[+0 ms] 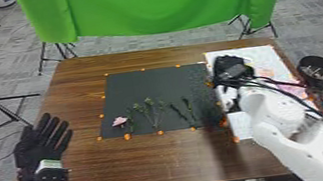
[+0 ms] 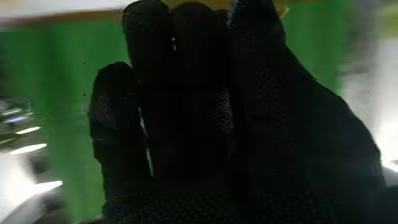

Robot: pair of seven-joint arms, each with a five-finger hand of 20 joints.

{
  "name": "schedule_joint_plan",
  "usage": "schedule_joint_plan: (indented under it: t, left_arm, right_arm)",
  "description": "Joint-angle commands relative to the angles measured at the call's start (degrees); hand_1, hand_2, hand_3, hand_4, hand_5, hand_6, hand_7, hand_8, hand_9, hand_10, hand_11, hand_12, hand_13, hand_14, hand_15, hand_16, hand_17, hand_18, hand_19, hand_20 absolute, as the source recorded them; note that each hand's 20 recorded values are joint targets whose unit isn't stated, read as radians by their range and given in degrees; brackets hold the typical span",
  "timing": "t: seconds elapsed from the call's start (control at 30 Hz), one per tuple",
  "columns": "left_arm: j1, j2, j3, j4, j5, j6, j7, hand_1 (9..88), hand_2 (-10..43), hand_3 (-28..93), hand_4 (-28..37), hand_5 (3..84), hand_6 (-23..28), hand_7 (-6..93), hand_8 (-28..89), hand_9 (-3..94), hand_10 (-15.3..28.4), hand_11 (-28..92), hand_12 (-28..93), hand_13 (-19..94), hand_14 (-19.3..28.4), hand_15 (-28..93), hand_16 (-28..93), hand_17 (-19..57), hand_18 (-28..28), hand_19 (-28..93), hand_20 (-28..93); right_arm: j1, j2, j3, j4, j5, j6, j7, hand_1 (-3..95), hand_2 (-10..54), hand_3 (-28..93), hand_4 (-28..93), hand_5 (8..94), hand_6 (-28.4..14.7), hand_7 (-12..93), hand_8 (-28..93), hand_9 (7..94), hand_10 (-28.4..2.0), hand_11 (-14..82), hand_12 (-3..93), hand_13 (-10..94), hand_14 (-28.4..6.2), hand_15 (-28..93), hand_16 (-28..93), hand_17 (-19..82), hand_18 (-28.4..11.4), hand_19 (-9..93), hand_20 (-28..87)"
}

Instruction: Arrange flowers

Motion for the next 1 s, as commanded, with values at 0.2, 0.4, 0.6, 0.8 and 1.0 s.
schedule_joint_plan:
  t: [0.2, 0.4, 0.6, 0.8, 1.0]
  left_arm:
    - [-2.1, 1.16, 2.12, 0.33, 0.61, 0.04, -1.84, 26.8, 16.0, 70, -28.3, 39.9, 10.4, 13.3, -9, 32.2, 16.3, 26, 11, 24, 17.2, 42, -7, -7.3, 15.2, 36, 9]
    - [-3.6, 2.27, 2.11, 0.63, 0.17, 0.63, -1.78, 26.8, 16.0, 70, -28.3, 40.0, 10.4, 13.3, -9, 32.1, 16.3, 26, 11, 24, 17.2, 42, -7, -7.3, 15.2, 36, 9]
    - [-4.4, 3.31, 2.67, 0.55, -0.1, 1.15, -1.04, 26.8, 16.0, 70, -28.3, 40.1, 10.4, 13.4, -9, 32.3, 16.2, 26, 11, 24, 17.2, 42, -7, -7.3, 15.2, 36, 9]
    - [-4.2, 3.22, 2.7, 0.52, -0.21, 1.01, -0.72, 26.8, 16.0, 70, -28.3, 40.2, 10.4, 13.3, -9, 32.4, 16.1, 26, 11, 24, 17.2, 42, -7, -7.3, 15.2, 36, 9]
    - [-3.5, 3.0, 2.22, 0.44, -0.39, 1.02, -0.4, 26.9, 16.0, 70, -28.3, 40.2, 10.5, 13.2, -9, 32.4, 16.2, 26, 11, 24, 17.2, 42, -7, -7.3, 15.2, 36, 9]
  right_arm:
    - [23.0, -19.6, -18.8, 14.6, -5.1, -6.7, -9.7, 60.2, -9.5, 70, -28, 79.3, 1.7, 23, 2, 91.1, -9.4, 6.5, 37.9, 73, -6.7, 22, 44, 30, -20.3, 78, 38]
    - [24.8, -25.6, -22.7, 22.8, -5.9, -11.0, -9.9, 59.6, -9.5, 70, -28, 78.0, 1.9, 24, 1, 90.6, -9.3, 6.8, 38.1, 73, -6.8, 23, 43, 30, -20.4, 78, 39]
    - [24.9, -28.6, -25.4, 27.5, -8.6, -11.5, -7.5, 59.2, -9.5, 70, -28, 77.0, 1.8, 24, 0, 89.9, -9.3, 6.7, 37.7, 73, -6.9, 24, 43, 30, -20.6, 78, 39]
    - [25.0, -28.1, -26.7, 28.6, -8.8, -11.7, -6.0, 59.8, -9.5, 70, -28, 75.7, 1.2, 24, 0, 88.5, -9.6, 6.5, 37.0, 73, -6.9, 24, 42, 30, -21.0, 79, 39]
    - [25.2, -27.6, -26.8, 27.9, -6.8, -9.0, -4.0, 58.6, -9.5, 71, -28, 73.7, 0.5, 23, -1, 86.4, -10.2, 6.2, 34.9, 71, -7.5, 25, 41, 30, -21.4, 79, 38]
